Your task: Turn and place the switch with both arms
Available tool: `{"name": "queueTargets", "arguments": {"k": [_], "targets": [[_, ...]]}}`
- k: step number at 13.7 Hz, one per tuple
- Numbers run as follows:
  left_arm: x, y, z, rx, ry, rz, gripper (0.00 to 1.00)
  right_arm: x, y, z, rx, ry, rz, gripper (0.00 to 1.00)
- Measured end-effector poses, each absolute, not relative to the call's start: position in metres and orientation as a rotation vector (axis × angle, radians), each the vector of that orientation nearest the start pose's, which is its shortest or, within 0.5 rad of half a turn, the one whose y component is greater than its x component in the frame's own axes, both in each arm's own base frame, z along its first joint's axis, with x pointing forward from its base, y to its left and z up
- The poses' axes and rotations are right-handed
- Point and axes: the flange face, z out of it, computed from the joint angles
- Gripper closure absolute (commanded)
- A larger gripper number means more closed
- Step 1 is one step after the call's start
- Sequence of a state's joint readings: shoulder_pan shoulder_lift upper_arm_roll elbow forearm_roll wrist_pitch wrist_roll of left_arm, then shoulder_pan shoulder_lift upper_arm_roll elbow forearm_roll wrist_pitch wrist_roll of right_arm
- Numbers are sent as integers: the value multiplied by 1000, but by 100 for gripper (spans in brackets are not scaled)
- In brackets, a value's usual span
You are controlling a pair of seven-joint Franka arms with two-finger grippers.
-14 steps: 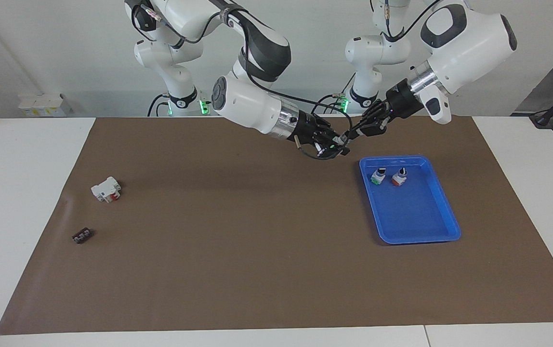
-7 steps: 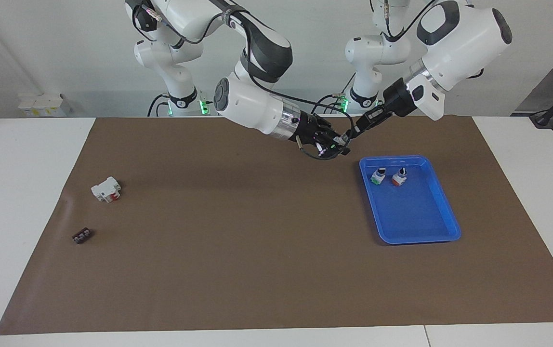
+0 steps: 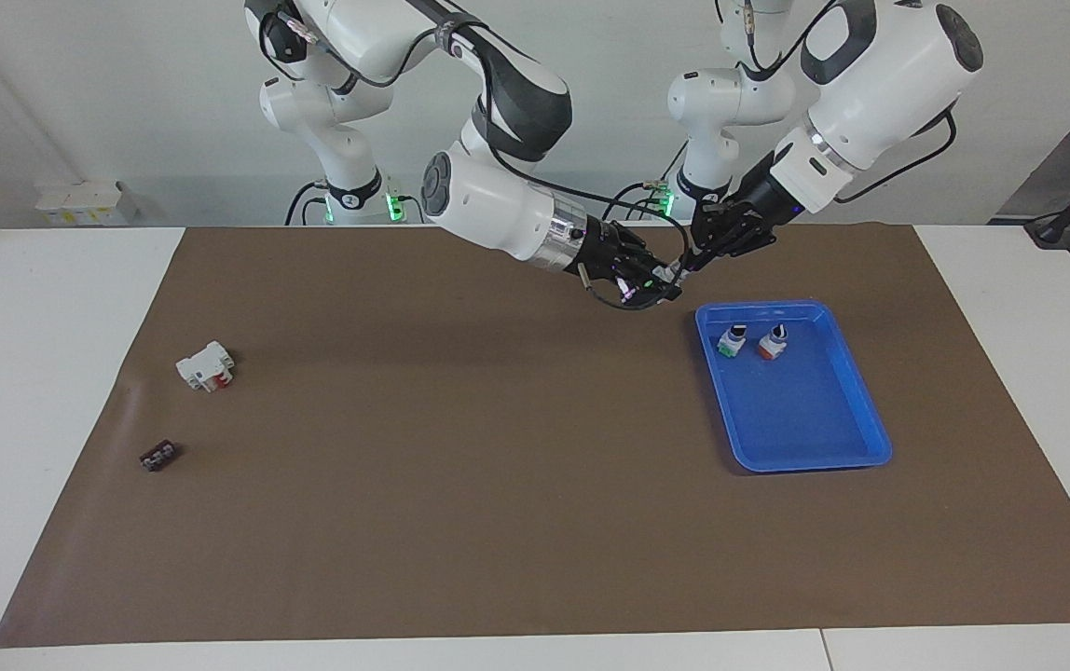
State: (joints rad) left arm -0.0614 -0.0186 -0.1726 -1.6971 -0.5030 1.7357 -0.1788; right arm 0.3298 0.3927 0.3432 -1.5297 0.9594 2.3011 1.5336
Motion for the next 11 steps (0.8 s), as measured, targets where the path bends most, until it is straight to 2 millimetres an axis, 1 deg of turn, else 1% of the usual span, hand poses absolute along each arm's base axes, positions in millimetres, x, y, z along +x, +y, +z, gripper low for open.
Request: {"name": "queueTargets", "arguments": {"k": [2,4,5,7,8,11], "targets": [[537,-174,600,-3635,70,62,100,566,424,496,-1696,1508,851,100],[537,-173,600,-3635,101,52,100,566,425,496,-1695,1509,851,100],[538,-171,600,-3634,157,36,100,566,425,496,-1693,1509,850,100],[539,-168,600,-3621,345,-17,100,566,427,497,-1687,1510,845,100],[539,-167,600,-3615,401,-33,100,566,427,497,-1685,1510,844,100],[539,-167,600,-3608,456,-47,100,566,427,497,-1682,1515,847,99]]}}
